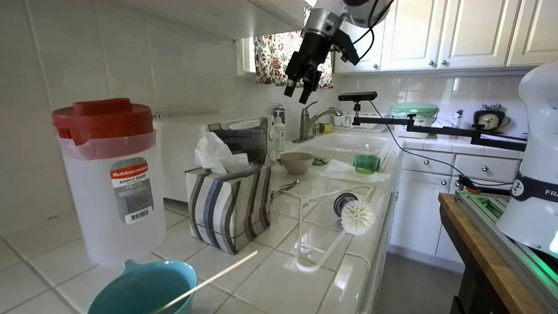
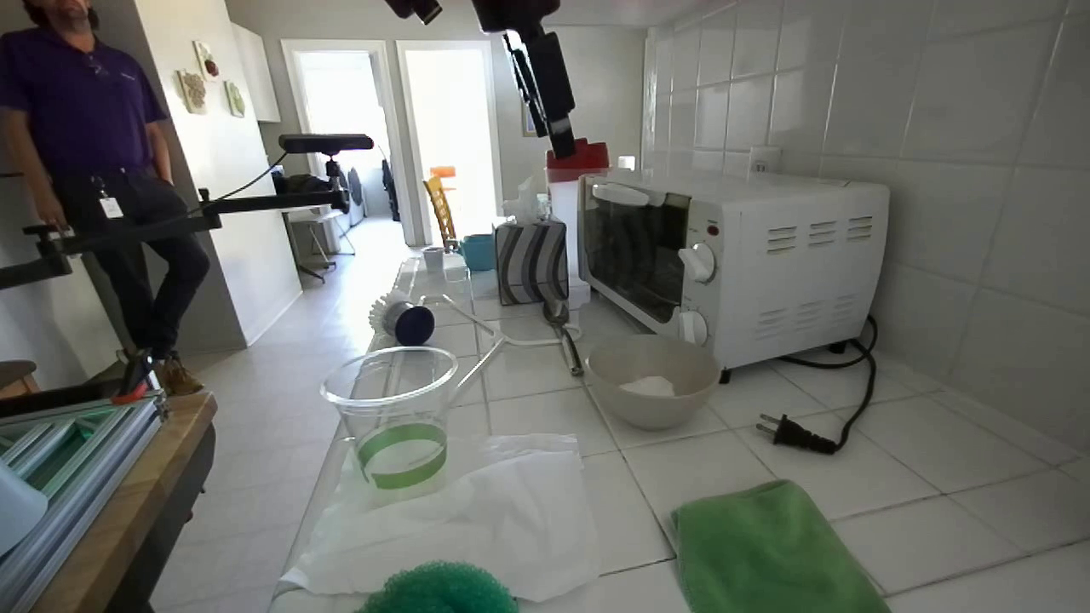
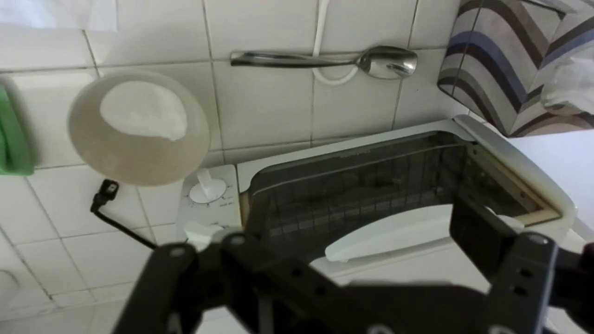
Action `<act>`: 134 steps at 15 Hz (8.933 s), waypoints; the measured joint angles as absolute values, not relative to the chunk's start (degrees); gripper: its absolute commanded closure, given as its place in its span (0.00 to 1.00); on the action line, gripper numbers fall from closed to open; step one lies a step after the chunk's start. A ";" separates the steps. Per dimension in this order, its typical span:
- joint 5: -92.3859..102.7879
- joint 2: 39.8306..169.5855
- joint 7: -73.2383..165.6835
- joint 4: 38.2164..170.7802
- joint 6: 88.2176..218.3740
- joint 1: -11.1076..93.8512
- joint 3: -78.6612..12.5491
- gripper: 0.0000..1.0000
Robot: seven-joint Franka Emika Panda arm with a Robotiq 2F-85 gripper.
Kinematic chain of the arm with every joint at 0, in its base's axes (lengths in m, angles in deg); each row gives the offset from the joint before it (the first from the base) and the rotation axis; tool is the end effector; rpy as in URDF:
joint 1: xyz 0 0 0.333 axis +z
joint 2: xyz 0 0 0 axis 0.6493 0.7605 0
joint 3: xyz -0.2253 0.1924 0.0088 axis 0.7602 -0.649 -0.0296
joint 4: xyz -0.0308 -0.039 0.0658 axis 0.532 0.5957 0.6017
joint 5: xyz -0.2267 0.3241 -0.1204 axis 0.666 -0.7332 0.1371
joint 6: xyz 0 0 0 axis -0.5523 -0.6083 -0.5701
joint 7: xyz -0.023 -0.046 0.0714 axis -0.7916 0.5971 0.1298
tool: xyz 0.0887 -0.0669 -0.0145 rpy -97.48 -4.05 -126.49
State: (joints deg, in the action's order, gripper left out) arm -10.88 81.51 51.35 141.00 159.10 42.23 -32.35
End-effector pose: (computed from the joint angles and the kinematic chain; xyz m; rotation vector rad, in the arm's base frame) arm 0.5516 -0.0277 0.4120 -2.9171 0.2877 -0.4744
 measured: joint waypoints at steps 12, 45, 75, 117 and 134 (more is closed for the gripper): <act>-11.04 85.56 54.34 138.20 162.43 42.11 -34.13 0.00; -12.39 110.11 67.24 115.45 147.19 42.39 -43.60 1.00; -4.63 118.41 68.18 106.50 147.95 46.78 -48.16 1.00; -2.99 105.18 58.09 113.92 129.69 48.40 -46.55 0.92; -2.99 106.23 53.31 114.22 129.56 50.62 -47.13 0.00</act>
State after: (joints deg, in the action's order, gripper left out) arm -2.99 106.23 53.31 114.22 129.56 50.62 -47.13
